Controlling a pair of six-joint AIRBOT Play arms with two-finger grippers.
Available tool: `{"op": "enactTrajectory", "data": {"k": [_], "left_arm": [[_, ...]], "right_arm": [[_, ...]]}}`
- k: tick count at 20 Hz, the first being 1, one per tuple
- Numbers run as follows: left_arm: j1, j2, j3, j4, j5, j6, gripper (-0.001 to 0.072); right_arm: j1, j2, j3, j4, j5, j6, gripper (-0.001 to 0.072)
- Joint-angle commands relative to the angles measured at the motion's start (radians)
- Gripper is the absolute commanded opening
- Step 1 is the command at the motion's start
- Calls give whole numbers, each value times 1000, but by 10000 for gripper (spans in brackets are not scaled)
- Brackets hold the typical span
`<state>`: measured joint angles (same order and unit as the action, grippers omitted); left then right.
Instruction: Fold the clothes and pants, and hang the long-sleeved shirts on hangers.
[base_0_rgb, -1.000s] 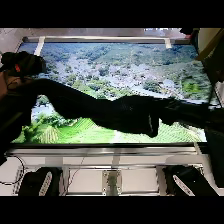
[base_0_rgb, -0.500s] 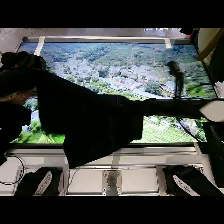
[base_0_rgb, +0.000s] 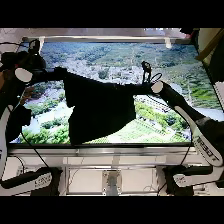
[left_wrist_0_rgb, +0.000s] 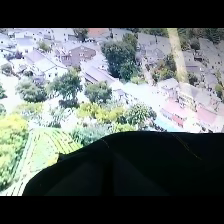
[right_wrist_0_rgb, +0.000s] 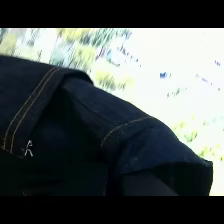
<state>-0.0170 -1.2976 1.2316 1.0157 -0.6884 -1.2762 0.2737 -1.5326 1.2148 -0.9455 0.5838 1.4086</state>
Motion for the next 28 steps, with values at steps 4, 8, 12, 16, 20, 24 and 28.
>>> {"op": "enactTrajectory", "data": {"k": [4, 8, 12, 16, 20, 24, 28], "left_arm": [[-38, 32, -29, 62, -283, 16, 39], [-111, 214, -254, 62, -304, -34, 39], [-222, 383, -496, 62, -300, -115, 39], [-309, 444, -636, 62, -299, -203, 40], [-363, 443, -703, 62, -290, -230, 40], [-364, 446, -709, 27, -300, -247, 548], [-357, 495, -708, -39, -415, -275, 592]], "right_arm": [[-116, -53, 142, -89, 264, -103, 31], [-116, 21, 79, -224, 438, -106, 32], [-116, 86, -92, -227, 450, -106, 32], [-116, 99, -254, -228, 431, -120, 32], [-116, 99, -296, -218, 347, -120, 32], [-119, 104, -247, -224, 441, -120, 482], [-119, 222, -140, -391, 618, -120, 482]]}}
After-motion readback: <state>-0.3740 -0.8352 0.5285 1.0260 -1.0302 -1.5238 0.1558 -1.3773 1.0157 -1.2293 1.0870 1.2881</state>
